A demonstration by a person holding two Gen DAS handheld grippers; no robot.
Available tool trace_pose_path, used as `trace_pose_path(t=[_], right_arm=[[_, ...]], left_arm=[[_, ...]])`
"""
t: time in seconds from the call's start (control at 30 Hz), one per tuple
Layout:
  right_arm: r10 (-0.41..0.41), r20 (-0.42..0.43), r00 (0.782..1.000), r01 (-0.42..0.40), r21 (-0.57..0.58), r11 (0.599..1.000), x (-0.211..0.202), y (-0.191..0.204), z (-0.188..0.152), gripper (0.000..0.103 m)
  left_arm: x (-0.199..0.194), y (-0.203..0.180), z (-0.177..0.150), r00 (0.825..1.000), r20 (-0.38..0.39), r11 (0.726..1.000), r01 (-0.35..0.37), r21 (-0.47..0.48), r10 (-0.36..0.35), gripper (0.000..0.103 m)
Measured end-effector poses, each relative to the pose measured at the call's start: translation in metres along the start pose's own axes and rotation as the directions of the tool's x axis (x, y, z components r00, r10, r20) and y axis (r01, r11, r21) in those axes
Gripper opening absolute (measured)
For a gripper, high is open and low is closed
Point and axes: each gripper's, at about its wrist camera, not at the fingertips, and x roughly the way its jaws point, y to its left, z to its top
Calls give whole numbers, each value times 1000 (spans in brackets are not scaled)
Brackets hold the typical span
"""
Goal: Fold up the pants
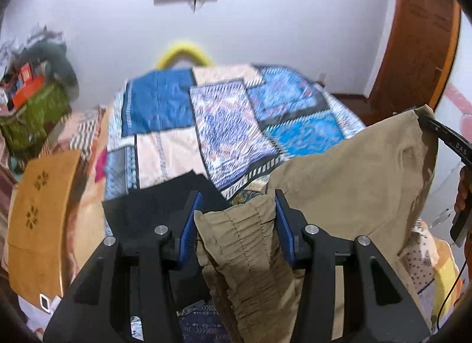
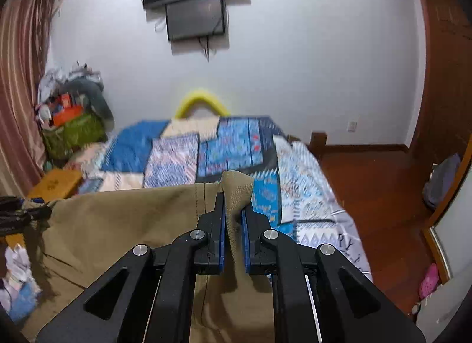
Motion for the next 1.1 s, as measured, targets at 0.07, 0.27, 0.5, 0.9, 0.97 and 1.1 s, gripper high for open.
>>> trace_pose_path(t=[0.07, 0.27, 0.5, 0.9, 0.97, 1.1], right_arm=[[3, 17, 1000, -3, 5, 1000, -18, 1, 2, 8], [20, 32, 999, -20, 11, 1000, -73, 4, -11, 8], [27, -2, 1000, -27, 40, 999, -112, 2, -48, 8], [6, -91, 996, 0, 61, 998, -150, 7, -122, 8], [11, -107, 994, -3, 66, 998, -151, 7, -132, 8], [20, -134, 991, -10, 81, 997, -156, 10, -153, 8]], left_arm=[[-18, -6, -3, 1000, 19, 1000, 11, 11, -11, 48], [-62, -24, -26, 998, 58, 997, 16, 70, -20, 48], [-99, -44, -61, 996, 86, 989, 18, 150, -31, 48], [-116, -64, -132, 997, 39, 969, 51, 241, -62, 48], [-115, -63, -143, 998, 26, 968, 50, 247, -58, 49], [-121, -59, -162, 996, 12, 969, 78, 235, -83, 51]])
